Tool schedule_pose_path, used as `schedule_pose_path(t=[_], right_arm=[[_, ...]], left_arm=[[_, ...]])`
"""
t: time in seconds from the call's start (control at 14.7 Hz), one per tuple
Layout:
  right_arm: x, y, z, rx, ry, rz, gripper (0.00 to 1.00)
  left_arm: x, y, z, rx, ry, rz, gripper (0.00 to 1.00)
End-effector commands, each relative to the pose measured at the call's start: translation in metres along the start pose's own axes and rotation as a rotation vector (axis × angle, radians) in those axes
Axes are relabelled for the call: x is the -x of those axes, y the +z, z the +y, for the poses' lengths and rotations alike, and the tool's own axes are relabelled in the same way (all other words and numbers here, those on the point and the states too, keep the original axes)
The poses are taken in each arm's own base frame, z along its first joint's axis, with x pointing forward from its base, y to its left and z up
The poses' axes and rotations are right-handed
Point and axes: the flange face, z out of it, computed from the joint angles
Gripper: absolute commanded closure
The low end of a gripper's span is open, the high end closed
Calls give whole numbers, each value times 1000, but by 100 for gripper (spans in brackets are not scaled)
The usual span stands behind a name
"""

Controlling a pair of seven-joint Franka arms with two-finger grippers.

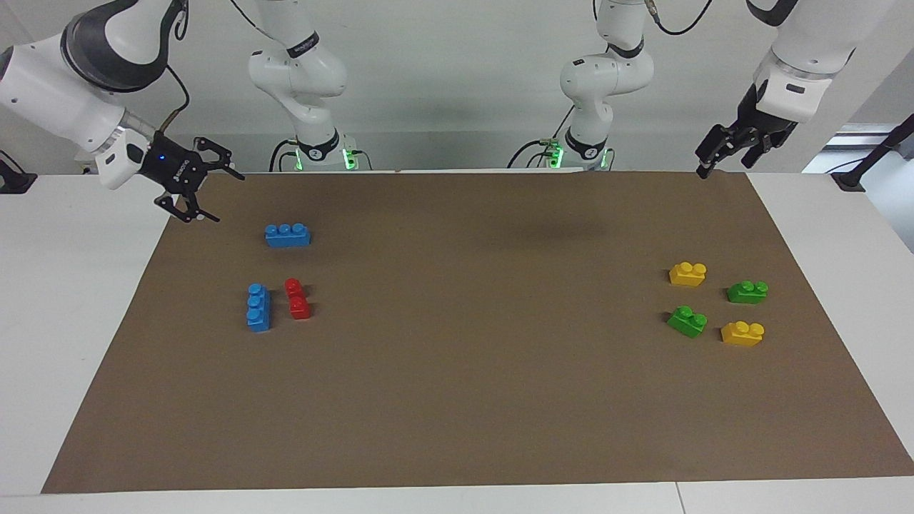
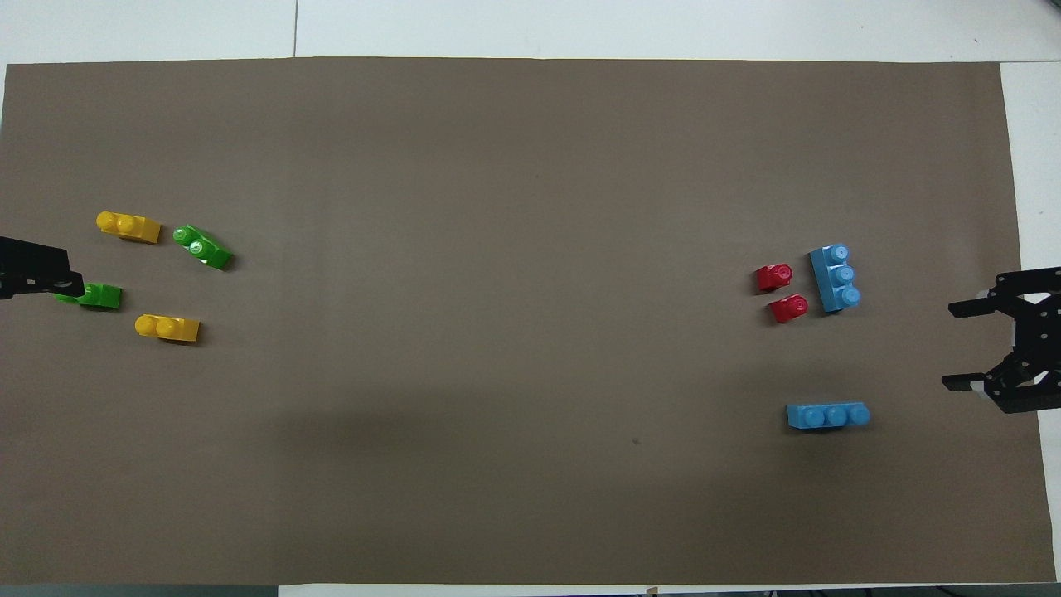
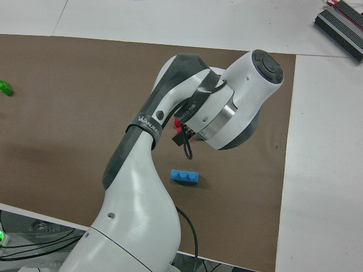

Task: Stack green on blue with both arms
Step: 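Reach the left gripper to the green block while the right gripper reaches blue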

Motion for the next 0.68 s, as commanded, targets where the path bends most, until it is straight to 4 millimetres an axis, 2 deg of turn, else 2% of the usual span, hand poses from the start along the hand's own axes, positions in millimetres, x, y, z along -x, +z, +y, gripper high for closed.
schedule_pose_path(t=[0.0, 0.14, 0.2, 0.41, 0.48, 0.61], right_arm=[[44, 50, 6, -16, -133, 112, 0], [73, 69, 4, -26, -218, 136, 0], [98, 84, 1, -27, -201, 223, 0], [118, 101, -5, -1, -332, 245, 0], [128, 108, -6, -3, -356, 264, 0], [152, 122, -2, -17, -348, 290, 0]], left_arm=[[15, 23, -9, 19, -119, 46, 0], [13, 31, -17, 34, -239, 28, 0], [11, 37, -18, 52, -302, 26, 0], [3, 56, -18, 70, -453, 34, 0], [-4, 67, -17, 66, -490, 16, 0], [-14, 77, -17, 76, -514, 29, 0]])
